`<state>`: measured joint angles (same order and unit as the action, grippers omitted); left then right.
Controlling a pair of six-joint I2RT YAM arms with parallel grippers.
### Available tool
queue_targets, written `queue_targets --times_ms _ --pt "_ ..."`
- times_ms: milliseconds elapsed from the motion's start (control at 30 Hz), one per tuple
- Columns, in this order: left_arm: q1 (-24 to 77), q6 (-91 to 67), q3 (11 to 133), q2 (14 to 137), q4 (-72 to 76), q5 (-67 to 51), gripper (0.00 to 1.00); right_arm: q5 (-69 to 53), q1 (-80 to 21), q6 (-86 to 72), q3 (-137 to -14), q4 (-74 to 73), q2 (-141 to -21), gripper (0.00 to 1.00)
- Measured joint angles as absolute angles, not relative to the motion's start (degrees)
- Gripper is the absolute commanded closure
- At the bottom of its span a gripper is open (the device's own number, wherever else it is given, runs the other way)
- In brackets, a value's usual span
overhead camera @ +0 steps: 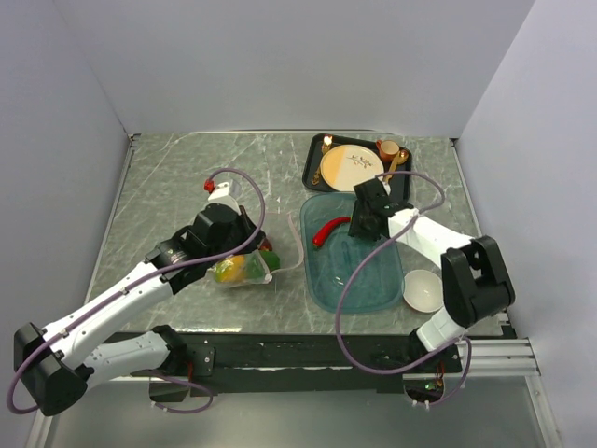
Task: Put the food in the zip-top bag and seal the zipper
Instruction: Pick up the fake fruit from the bin.
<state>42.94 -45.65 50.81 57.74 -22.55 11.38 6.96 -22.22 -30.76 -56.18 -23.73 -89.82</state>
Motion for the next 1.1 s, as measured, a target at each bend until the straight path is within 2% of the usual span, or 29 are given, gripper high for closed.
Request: queue_targets --times_ms 33,100,133,233,467,833,1100 --pt "42.94 -45.71 50.81 57.87 -22.52 11.33 0.99 6.85 -22.22 -30.87 -55.72 -23.73 -88.71 0.29" --pt "42.94 -45.76 50.81 58.13 -22.50 11.20 0.99 6.96 -22.22 -30.98 -54.87 -23.83 -86.61 0.20" --pt "42.94 -45.76 50.81 58.24 -22.48 11.16 0.99 7.22 -22.22 -31.07 -54.59 -24.08 -85.49 0.11" --pt "42.94 -45.76 50.81 58.52 -22.24 10.87 0.99 8.69 -22.22 -30.81 -54.54 -24.58 -83.35 0.01" --pt "42.94 -45.74 50.81 59.11 -22.11 10.72 0.99 13.78 -22.17 -30.35 -59.48 -27.14 -85.14 0.00" --pt "42.94 -45.74 50.81 59.07 -22.20 10.87 0.99 16.12 -22.06 -29.41 -65.78 -28.01 -97.06 0.00" --pt "42.94 -45.71 50.81 59.09 -22.22 10.94 0.99 17.26 -22.06 -28.58 -66.67 -27.57 -97.97 0.00"
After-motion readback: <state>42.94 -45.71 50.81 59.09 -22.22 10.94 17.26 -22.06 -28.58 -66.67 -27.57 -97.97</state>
